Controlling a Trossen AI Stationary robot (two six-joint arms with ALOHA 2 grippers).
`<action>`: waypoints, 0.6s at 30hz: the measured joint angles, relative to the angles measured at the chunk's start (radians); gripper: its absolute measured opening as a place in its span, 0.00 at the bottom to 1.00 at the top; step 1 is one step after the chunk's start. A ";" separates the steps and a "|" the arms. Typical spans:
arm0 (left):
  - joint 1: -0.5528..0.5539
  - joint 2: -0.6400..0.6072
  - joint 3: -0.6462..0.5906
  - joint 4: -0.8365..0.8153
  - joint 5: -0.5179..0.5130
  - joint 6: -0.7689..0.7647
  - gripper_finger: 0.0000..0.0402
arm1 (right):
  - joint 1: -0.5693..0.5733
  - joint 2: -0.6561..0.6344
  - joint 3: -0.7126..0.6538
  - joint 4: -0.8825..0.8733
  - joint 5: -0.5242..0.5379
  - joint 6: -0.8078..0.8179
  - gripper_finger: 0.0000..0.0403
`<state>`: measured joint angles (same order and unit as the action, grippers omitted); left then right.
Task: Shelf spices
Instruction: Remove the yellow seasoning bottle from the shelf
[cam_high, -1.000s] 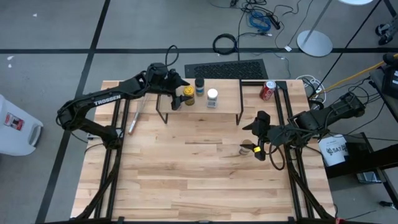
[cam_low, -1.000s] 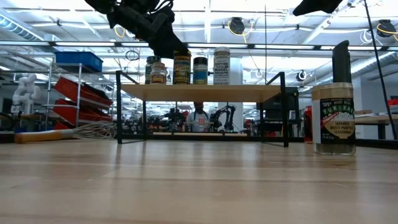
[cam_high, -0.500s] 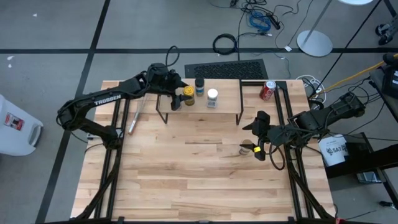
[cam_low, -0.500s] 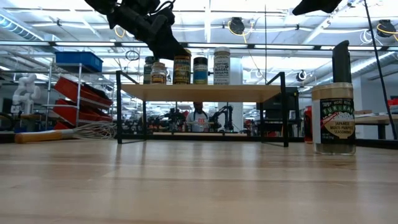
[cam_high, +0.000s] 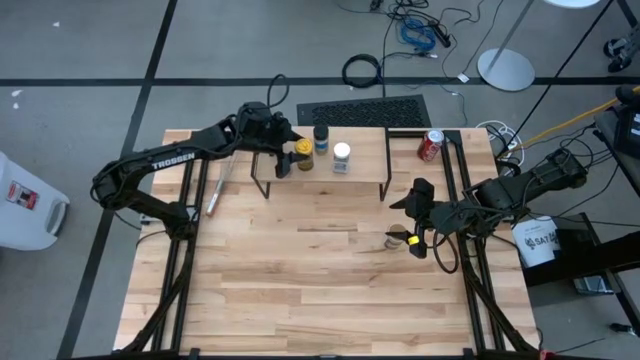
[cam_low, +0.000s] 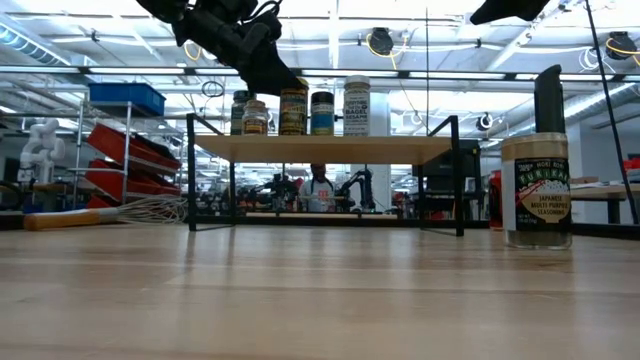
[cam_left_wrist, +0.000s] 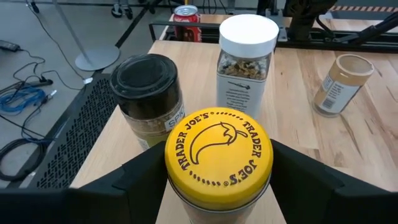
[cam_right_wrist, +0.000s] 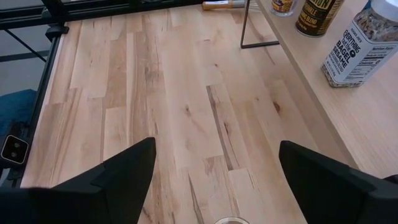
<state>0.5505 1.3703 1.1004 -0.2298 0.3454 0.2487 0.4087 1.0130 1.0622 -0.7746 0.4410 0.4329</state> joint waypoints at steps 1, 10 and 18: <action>-0.004 0.000 0.000 0.000 0.000 0.000 0.65 | 0.000 0.000 0.000 0.000 0.000 0.000 0.82; -0.043 -0.025 -0.001 0.014 -0.001 -0.005 0.65 | 0.000 0.000 0.000 -0.001 0.000 0.000 0.82; -0.109 -0.071 0.032 0.004 -0.001 -0.035 0.65 | 0.000 0.000 0.000 -0.002 0.000 0.000 0.82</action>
<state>0.4417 1.2994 1.1323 -0.2256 0.3443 0.2140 0.4084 1.0130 1.0622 -0.7761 0.4412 0.4329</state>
